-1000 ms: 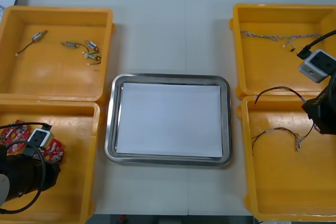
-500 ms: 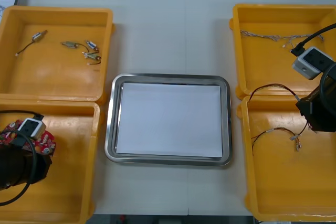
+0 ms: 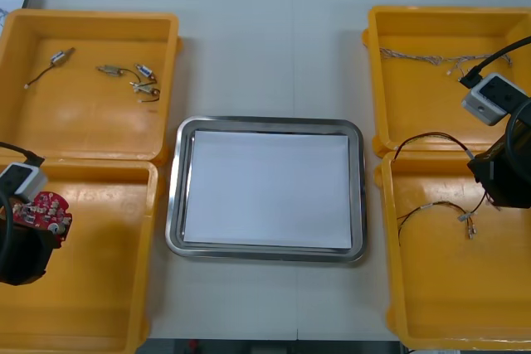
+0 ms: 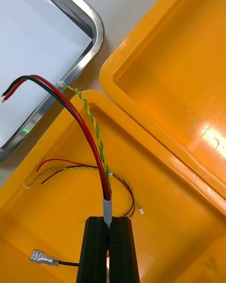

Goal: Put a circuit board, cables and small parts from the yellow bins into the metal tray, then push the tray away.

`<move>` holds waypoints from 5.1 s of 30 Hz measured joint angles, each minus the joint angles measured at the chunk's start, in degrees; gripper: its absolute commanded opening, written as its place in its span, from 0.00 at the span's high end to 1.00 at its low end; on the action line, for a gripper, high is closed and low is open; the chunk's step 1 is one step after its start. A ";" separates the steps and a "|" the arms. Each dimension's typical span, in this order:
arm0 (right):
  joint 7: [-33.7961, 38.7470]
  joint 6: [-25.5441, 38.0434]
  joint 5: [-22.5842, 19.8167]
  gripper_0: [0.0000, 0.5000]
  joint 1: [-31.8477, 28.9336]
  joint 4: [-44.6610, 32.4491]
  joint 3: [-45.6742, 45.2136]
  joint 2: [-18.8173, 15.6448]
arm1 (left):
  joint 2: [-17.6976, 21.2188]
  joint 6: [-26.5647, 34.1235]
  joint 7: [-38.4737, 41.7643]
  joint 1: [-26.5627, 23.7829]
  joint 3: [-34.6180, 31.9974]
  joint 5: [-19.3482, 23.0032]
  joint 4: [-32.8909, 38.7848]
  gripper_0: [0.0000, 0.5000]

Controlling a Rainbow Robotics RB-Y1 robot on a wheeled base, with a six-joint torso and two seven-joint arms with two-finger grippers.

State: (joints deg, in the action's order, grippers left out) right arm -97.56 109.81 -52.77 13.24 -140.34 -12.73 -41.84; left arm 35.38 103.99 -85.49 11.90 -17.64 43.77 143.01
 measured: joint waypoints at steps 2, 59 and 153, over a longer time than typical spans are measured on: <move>0.00 0.00 0.00 1.00 0.00 0.00 0.00 0.00 | 1.10 1.41 7.24 -0.95 -0.02 1.74 1.05 1.00; 0.01 0.02 0.04 1.00 0.14 0.04 0.01 -0.01 | 18.92 -3.72 73.24 -56.48 56.04 12.71 -5.54 1.00; 1.43 0.03 -3.56 1.00 0.14 0.98 1.38 -0.01 | 8.08 2.19 73.04 -60.73 59.09 10.32 -14.93 0.00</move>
State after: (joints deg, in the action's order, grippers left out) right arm -96.12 109.84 -56.33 13.38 -139.37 -11.35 -41.85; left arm 43.46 106.19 -12.45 -48.82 41.45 54.09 128.08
